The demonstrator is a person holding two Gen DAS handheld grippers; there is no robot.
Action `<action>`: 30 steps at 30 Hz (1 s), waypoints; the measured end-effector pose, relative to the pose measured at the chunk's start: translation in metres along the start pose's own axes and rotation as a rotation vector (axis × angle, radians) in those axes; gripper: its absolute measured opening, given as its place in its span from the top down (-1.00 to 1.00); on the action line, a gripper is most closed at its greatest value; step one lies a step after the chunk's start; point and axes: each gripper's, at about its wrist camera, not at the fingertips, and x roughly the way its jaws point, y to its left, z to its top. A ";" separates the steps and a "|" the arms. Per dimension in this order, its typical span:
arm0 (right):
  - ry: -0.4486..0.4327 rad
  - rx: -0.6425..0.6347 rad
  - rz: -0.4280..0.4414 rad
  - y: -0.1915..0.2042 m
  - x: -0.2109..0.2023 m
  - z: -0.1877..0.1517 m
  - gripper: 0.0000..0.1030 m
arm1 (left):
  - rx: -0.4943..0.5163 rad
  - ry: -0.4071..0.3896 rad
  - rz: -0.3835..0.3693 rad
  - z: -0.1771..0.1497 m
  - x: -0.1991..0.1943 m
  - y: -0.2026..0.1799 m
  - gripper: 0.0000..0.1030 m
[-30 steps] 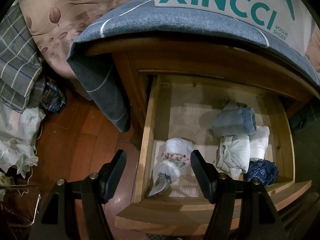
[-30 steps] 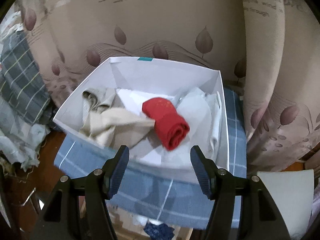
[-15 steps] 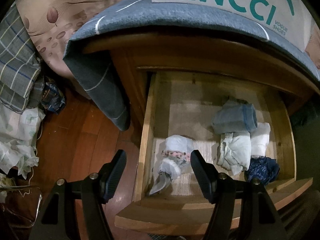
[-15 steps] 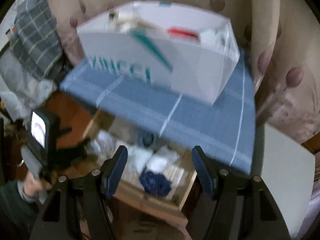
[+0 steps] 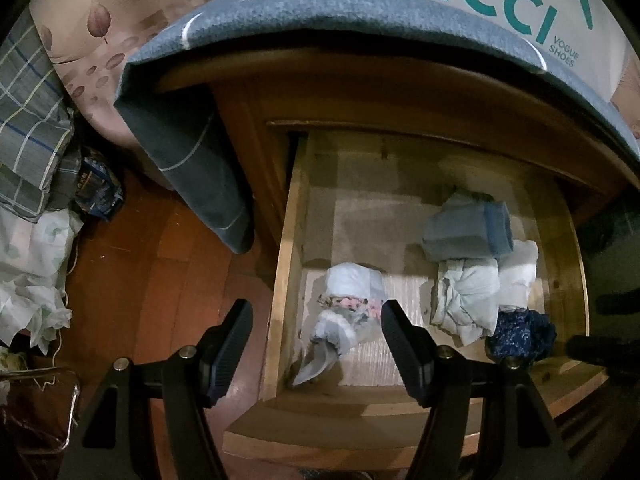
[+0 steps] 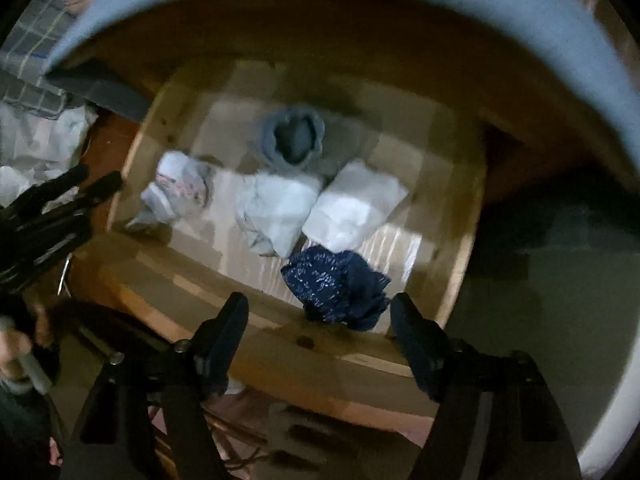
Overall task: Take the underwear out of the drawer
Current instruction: 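Move the right gripper back into the drawer and grasp the navy patterned underwear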
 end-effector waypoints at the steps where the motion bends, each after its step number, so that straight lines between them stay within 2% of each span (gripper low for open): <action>1: 0.027 0.012 0.002 -0.002 0.010 0.002 -0.46 | -0.002 0.001 -0.003 0.000 0.000 0.000 -0.33; 13: 0.269 0.032 -0.033 -0.013 0.092 0.023 -0.69 | -0.004 0.021 -0.011 0.000 0.005 -0.001 -0.33; 24: 0.414 -0.001 -0.058 -0.017 0.126 0.031 -0.78 | -0.015 0.048 -0.011 -0.001 0.010 0.003 -0.33; 30: 0.463 -0.008 -0.071 -0.020 0.142 0.048 -0.78 | -0.017 0.059 -0.012 -0.001 0.012 0.003 -0.33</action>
